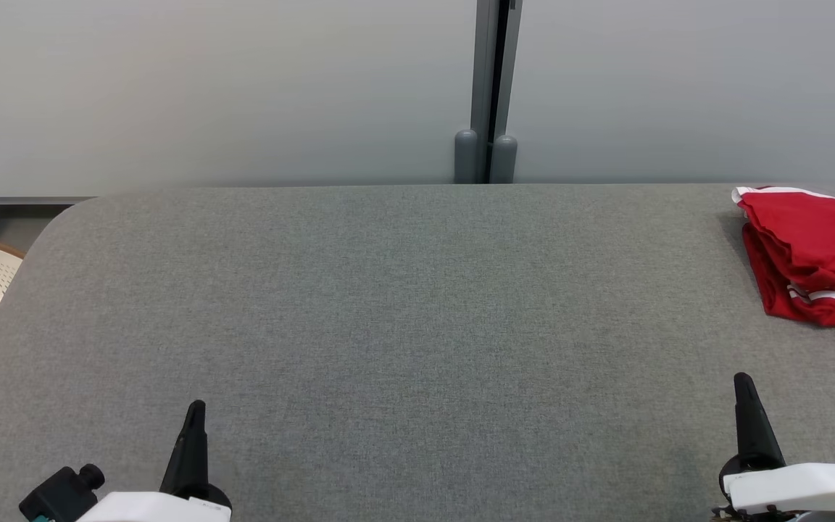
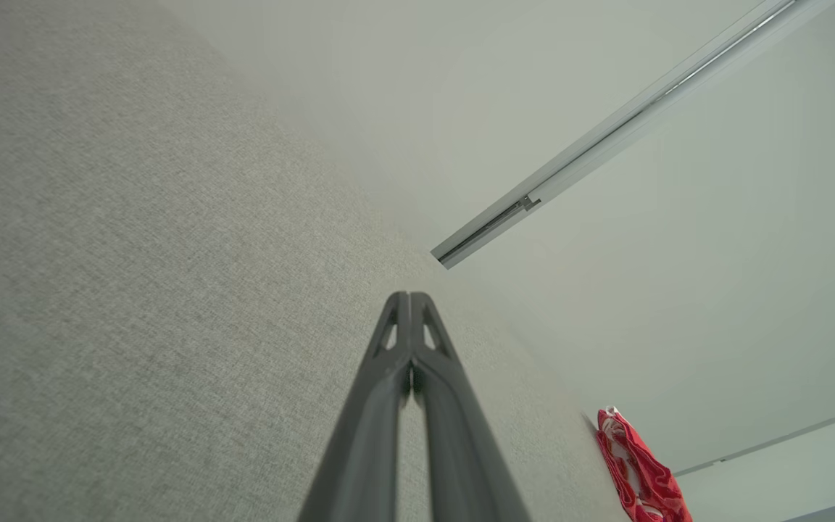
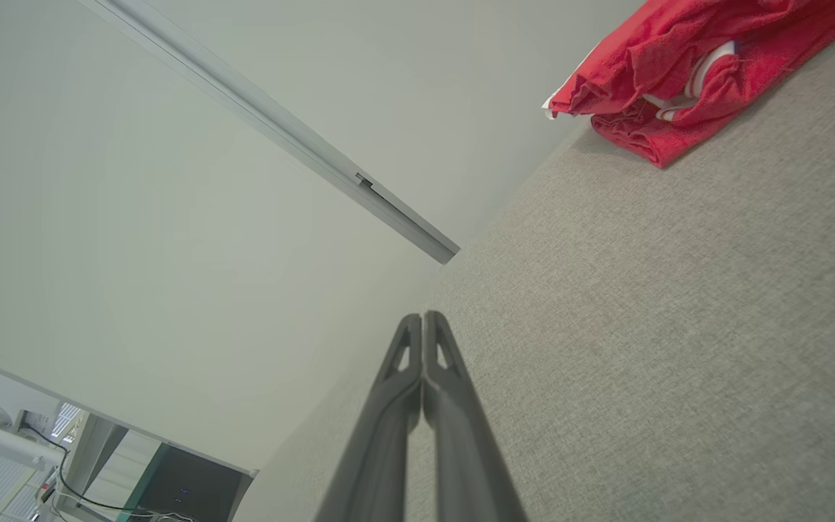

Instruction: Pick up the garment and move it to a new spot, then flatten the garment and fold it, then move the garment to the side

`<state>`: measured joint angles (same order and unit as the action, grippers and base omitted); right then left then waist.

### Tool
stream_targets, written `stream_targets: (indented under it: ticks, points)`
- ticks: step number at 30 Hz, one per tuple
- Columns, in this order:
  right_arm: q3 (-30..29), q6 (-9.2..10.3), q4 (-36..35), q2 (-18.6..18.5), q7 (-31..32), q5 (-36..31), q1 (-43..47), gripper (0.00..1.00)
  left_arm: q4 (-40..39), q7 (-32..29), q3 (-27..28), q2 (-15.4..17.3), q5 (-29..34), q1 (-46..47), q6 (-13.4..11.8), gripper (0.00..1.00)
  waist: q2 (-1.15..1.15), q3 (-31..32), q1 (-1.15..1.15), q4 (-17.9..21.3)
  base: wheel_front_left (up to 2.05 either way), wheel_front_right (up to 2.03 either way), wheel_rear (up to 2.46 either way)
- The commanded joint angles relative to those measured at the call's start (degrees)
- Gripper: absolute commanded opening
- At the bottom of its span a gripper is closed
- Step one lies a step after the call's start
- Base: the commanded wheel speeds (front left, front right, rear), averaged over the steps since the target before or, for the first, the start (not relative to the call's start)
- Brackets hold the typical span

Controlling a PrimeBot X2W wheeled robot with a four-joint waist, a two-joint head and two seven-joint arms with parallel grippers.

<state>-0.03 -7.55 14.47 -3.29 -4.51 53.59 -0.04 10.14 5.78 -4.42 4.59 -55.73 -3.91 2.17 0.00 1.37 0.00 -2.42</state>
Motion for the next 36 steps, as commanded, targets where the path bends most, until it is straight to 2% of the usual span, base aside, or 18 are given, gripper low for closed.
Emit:
stream_targets:
  ticks: [1, 36]
  points:
    - [-0.5, 0.05, -0.6, -0.6, 0.5, 1.8, -1.2, 0.00, -0.3, -0.3, 0.6, 0.4, -1.8, 2.0, 0.6, 0.00, 0.00, 0.0, 0.00, 0.0, 0.00, 0.00, 0.00]
    - [-3.2, 0.07, -0.6, -0.6, 5.9, 22.7, -4.1, 0.00, 1.9, -5.7, 4.8, 0.5, -22.4, 6.6, 3.3, 0.00, 0.00, -0.7, 0.00, 1.2, 0.00, 0.00, 0.00]
